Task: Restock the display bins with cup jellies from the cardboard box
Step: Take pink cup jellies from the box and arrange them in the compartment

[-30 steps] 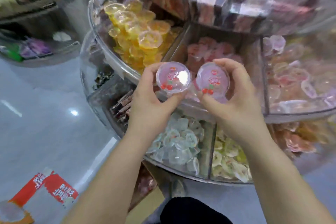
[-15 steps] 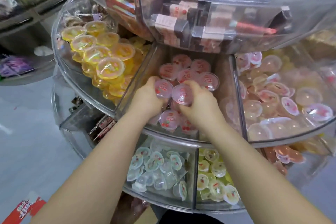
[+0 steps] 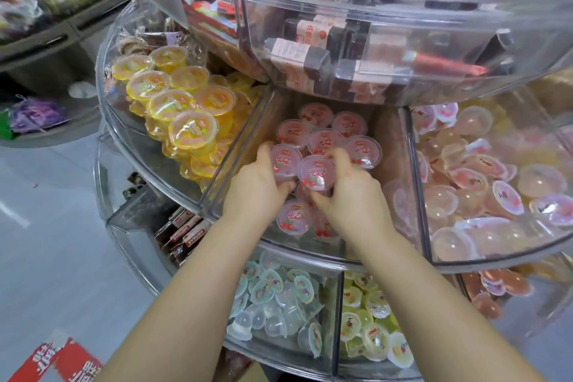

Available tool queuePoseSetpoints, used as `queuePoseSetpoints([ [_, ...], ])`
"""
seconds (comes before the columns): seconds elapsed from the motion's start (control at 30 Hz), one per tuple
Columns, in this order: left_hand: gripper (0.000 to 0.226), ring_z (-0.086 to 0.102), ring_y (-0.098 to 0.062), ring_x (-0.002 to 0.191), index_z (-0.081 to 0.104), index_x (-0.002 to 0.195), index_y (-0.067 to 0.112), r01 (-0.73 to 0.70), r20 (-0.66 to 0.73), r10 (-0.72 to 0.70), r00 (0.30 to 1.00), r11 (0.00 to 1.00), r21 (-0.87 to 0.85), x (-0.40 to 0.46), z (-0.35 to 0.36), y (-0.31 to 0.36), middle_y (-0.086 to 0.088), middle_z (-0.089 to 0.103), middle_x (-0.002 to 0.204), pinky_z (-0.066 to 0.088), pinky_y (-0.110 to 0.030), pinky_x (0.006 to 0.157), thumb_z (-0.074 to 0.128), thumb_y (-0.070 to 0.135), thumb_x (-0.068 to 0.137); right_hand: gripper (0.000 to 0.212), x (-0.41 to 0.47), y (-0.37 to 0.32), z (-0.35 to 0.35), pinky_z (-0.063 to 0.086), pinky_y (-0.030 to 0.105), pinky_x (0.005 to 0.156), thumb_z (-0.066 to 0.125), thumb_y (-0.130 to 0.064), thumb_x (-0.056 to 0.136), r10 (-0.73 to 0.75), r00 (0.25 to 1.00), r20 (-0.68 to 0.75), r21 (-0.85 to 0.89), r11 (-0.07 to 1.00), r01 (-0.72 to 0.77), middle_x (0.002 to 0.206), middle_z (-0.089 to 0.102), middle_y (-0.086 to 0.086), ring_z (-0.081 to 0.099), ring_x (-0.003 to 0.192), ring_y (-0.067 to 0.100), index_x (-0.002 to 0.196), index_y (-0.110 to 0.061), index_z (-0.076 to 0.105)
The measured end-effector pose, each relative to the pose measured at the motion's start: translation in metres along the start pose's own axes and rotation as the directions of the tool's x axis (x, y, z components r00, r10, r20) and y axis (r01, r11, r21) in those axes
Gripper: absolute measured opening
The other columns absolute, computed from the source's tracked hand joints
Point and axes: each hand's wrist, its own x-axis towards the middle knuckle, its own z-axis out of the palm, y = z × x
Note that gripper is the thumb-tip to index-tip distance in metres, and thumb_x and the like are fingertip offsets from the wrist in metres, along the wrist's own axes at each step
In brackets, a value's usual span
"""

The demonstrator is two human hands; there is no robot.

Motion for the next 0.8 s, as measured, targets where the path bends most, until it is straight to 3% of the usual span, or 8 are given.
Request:
queuePoseSetpoints([
  [0.07, 0.080, 0.061, -0.035, 0.100, 0.019, 0.143, 0.026, -0.017, -0.033, 0.017, 0.999, 1.000, 0.010, -0.010, -0.008, 0.000, -0.012, 0.065, 0.112, 0.048, -0.040, 0.081, 0.068, 0.029, 0.080, 0.069, -0.003, 0.002, -0.006, 0.046, 0.031, 0.071, 0.073, -0.040, 0.071, 0.033, 0.997, 0.064, 0.063, 0.997, -0.037, 0.101, 0.066, 0.005, 0.063, 0.092, 0.029, 0.128, -0.024, 0.036],
  [0.13, 0.074, 0.063, -0.027, 0.095, 0.026, 0.141, 0.027, -0.038, -0.083, 0.036, 0.996, 0.999, -0.021, -0.024, -0.020, -0.004, -0.004, 0.066, 0.106, 0.049, -0.037, 0.081, 0.068, 0.029, 0.080, 0.074, -0.009, 0.003, -0.016, 0.043, 0.028, 0.070, 0.075, -0.046, 0.068, 0.053, 0.993, 0.107, 0.076, 0.995, -0.061, 0.099, 0.065, 0.001, 0.062, 0.093, 0.025, 0.129, -0.029, 0.037],
  [0.27, 0.039, 0.063, -0.009, 0.089, 0.056, 0.116, 0.028, -0.082, -0.169, 0.039, 0.985, 0.964, -0.254, -0.063, -0.046, -0.025, 0.014, 0.064, 0.095, 0.052, -0.032, 0.084, 0.069, 0.025, 0.079, 0.047, -0.024, -0.015, -0.038, 0.045, 0.030, 0.066, 0.067, -0.048, 0.073, -0.069, 0.997, -0.017, 0.002, 0.998, 0.069, 0.083, 0.060, -0.009, 0.060, 0.081, 0.017, 0.113, -0.032, 0.048],
  [0.4, 0.018, 0.063, -0.001, 0.081, 0.064, 0.090, 0.039, -0.063, -0.217, -0.078, 0.973, 0.813, -0.579, -0.119, -0.069, -0.068, 0.014, 0.068, 0.087, 0.047, -0.008, 0.073, 0.068, 0.027, 0.078, 0.024, -0.045, -0.083, -0.034, 0.045, 0.018, 0.061, 0.066, -0.038, 0.077, -0.308, 0.946, 0.103, 0.442, 0.866, 0.234, 0.068, 0.058, -0.010, 0.056, 0.067, 0.007, 0.099, -0.037, 0.057],
  [0.5, 0.015, 0.064, -0.002, 0.083, 0.064, 0.088, 0.041, 0.043, -0.254, -0.286, 0.924, 0.738, -0.673, -0.171, -0.066, -0.127, 0.011, 0.070, 0.089, 0.048, -0.010, 0.075, 0.063, 0.041, 0.073, 0.021, -0.079, -0.131, 0.012, 0.044, 0.017, 0.062, 0.063, -0.031, 0.078, -0.536, 0.793, 0.289, 0.618, 0.737, 0.273, 0.069, 0.059, -0.007, 0.056, 0.066, 0.009, 0.098, -0.035, 0.059],
  [0.6, 0.014, 0.064, -0.001, 0.080, 0.064, 0.084, 0.042, 0.233, -0.203, -0.558, 0.805, 0.612, -0.756, -0.230, -0.031, -0.202, 0.013, 0.070, 0.085, 0.048, -0.008, 0.072, 0.065, 0.034, 0.073, 0.021, -0.124, -0.150, 0.097, 0.045, 0.018, 0.063, 0.063, -0.029, 0.080, -0.606, 0.594, 0.530, 0.615, 0.756, 0.223, 0.070, 0.058, -0.008, 0.055, 0.065, 0.008, 0.100, -0.031, 0.059],
  [0.7, 0.025, 0.063, -0.005, 0.083, 0.062, 0.084, 0.042, 0.451, -0.049, -0.736, 0.675, 0.464, -0.763, -0.288, 0.033, -0.279, 0.012, 0.068, 0.082, 0.047, -0.009, 0.071, 0.070, 0.020, 0.076, 0.018, -0.177, -0.134, 0.205, 0.042, 0.021, 0.065, 0.063, -0.019, 0.084, -0.441, 0.345, 0.828, 0.451, 0.891, 0.056, 0.071, 0.055, -0.007, 0.048, 0.061, 0.006, 0.101, -0.023, 0.061],
  [0.8, 0.025, 0.062, -0.014, 0.095, 0.057, 0.095, 0.031, 0.643, 0.165, -0.774, 0.611, 0.363, -0.675, -0.330, 0.115, -0.346, 0.009, 0.063, 0.095, 0.047, -0.020, 0.088, 0.066, 0.010, 0.083, 0.025, -0.228, -0.084, 0.320, 0.035, 0.020, 0.065, 0.058, -0.014, 0.085, -0.196, 0.108, 0.975, 0.177, 0.971, 0.158, 0.067, 0.049, -0.010, 0.048, 0.070, 0.012, 0.110, -0.012, 0.059],
])
